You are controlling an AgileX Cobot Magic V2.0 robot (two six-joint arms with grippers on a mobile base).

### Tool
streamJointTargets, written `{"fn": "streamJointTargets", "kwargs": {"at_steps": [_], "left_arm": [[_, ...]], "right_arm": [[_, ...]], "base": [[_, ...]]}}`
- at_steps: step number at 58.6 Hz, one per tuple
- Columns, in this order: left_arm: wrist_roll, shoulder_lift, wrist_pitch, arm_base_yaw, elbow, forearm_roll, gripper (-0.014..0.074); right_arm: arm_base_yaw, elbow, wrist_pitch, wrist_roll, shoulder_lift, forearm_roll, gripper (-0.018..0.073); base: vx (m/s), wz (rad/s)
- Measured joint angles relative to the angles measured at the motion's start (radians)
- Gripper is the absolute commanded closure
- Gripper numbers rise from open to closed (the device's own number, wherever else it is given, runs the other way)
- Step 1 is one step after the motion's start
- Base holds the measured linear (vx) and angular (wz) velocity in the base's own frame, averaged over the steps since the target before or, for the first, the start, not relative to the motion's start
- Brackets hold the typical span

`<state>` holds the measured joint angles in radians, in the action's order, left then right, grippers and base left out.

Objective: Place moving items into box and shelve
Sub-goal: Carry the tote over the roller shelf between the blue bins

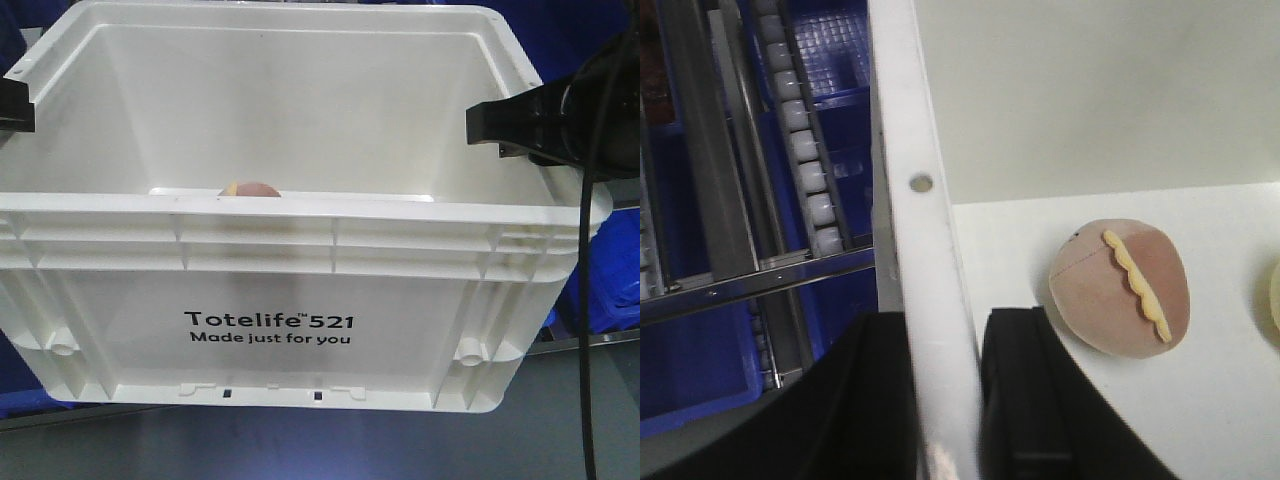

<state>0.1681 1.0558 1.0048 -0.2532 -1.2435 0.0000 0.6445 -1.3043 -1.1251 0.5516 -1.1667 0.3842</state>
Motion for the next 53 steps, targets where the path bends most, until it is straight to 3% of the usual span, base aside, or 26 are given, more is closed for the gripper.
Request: {"fn": "streamJointTargets", "kwargs": {"at_steps": [53], "left_arm": [[0.004,0.000,0.002,0.000,0.000,0.009,0.0557]], "right_arm": [[0.000,0.000,0.007,0.000,0.001,-0.007,0.0495]], "base": [[0.07,0.15]]}}
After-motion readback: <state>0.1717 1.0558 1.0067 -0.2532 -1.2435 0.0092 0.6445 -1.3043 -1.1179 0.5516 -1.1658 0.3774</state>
